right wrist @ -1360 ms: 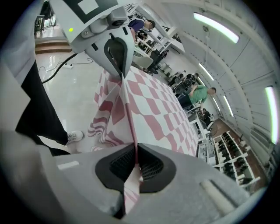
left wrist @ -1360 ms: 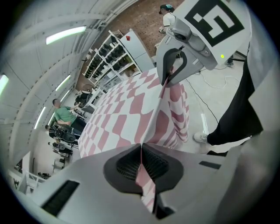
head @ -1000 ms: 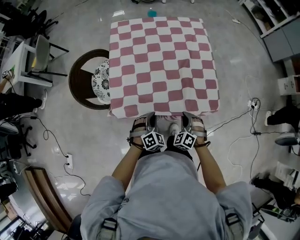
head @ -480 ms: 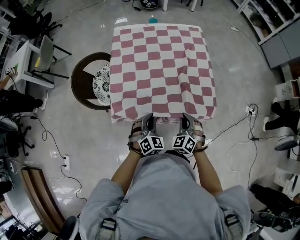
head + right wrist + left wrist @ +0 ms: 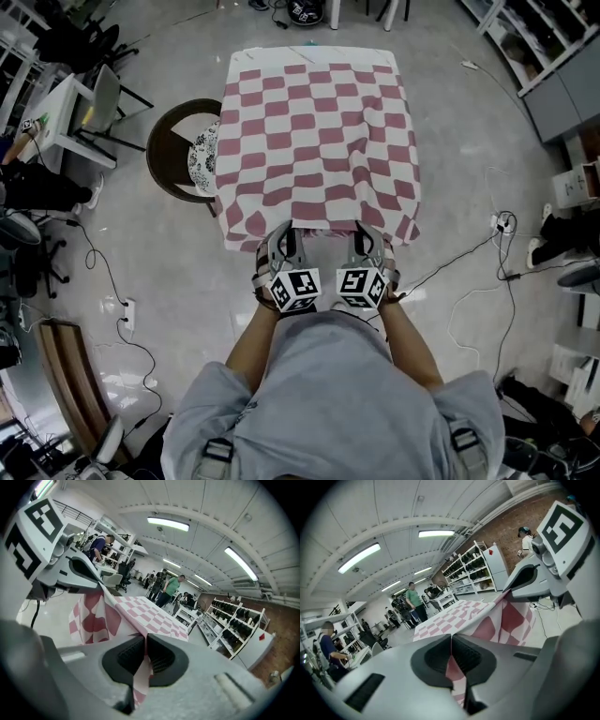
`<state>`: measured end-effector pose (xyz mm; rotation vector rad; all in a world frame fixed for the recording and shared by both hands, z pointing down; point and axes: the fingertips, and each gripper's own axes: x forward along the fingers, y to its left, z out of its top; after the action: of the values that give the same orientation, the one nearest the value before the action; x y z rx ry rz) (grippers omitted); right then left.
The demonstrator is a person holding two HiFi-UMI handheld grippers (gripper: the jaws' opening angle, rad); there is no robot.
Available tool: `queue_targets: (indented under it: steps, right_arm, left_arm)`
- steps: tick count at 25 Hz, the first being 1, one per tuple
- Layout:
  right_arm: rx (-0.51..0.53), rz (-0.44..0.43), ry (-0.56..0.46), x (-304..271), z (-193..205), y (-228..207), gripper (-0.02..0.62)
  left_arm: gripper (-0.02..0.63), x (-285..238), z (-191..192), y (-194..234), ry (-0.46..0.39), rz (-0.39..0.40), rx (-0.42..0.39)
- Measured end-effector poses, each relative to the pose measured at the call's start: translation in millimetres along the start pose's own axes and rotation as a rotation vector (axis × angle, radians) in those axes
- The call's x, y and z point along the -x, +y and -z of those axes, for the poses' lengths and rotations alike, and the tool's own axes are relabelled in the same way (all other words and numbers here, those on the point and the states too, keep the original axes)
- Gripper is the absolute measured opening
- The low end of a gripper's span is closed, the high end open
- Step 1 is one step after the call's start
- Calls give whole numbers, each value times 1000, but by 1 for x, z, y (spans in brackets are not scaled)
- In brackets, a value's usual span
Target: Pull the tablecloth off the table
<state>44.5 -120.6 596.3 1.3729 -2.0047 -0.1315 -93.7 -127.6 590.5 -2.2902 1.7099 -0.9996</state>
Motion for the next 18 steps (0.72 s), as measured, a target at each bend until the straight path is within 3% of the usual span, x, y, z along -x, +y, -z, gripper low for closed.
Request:
queue_targets:
  steps: [9, 18]
  right_arm:
    - [-191, -8, -89, 73, 6, 4, 8]
    - [-357, 0, -186, 174, 35, 20, 8]
  left_arm:
    - [6, 73, -10, -23, -50, -66, 166]
    - [6, 167, -16, -66, -139, -104, 260]
